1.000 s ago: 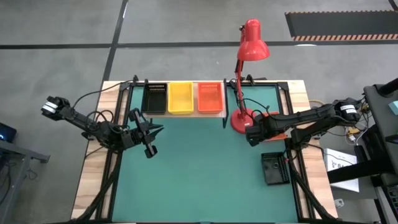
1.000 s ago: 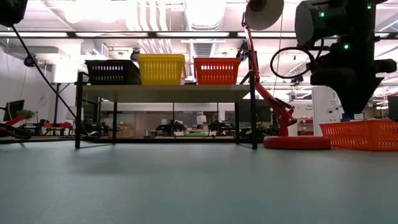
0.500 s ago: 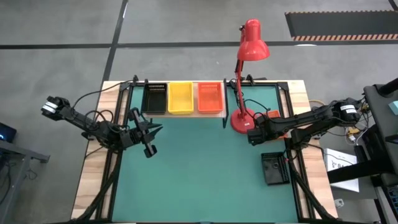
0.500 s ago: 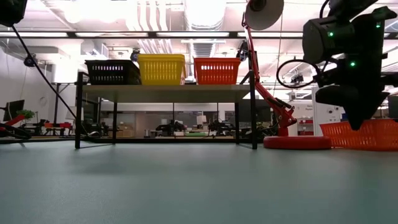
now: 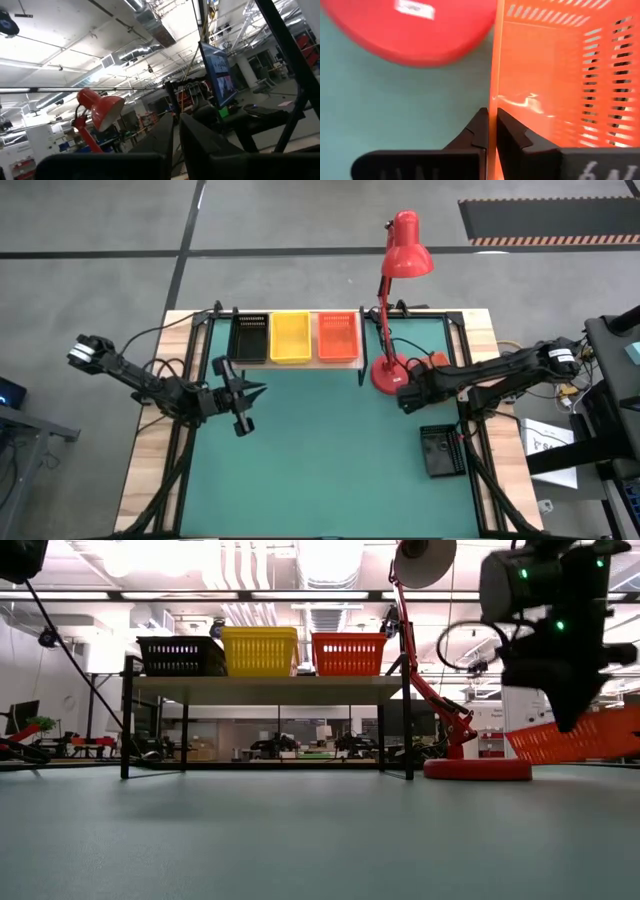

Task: Stack baskets on shelf by color
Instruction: Stack the orange bin on top of the orange bins on the shelf

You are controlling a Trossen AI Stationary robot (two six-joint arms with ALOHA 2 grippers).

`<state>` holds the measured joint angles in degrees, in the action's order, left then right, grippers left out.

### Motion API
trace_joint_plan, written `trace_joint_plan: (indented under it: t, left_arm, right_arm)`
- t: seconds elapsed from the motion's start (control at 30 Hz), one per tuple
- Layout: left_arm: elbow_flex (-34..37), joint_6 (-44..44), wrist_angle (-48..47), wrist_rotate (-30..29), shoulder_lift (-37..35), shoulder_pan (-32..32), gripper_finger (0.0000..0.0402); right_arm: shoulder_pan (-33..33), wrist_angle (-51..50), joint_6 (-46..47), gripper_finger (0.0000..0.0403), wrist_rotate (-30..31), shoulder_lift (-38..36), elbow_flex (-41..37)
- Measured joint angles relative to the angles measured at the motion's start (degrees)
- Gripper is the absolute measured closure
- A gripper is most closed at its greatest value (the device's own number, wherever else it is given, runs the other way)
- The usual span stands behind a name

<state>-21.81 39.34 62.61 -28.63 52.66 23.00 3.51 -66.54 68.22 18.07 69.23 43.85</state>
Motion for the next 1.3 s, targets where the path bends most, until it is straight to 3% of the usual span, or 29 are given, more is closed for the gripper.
trace_joint_plan:
  t: [0.3,0.57,0.87,1.3]
  left_arm:
    - [-5.7,-1.5,0.0,0.1,4.9,0.2,0.0386]
    - [-11.9,-1.5,-0.1,0.2,10.5,0.3,0.0386]
    - [-18.1,-1.5,0.0,2.5,17.4,0.3,0.0386]
    - [-27.7,-3.6,-0.1,2.7,28.9,1.3,0.0386]
  right_arm:
    - [4.9,-4.5,-6.4,0.0390,2.5,0.0,11.2]
    - [13.5,-3.7,-13.8,0.0391,3.0,0.3,18.4]
    - [21.6,13.8,-22.7,0.0391,3.1,1.0,14.3]
    - [26.7,27.4,-28.5,0.0391,3.1,8.8,7.4]
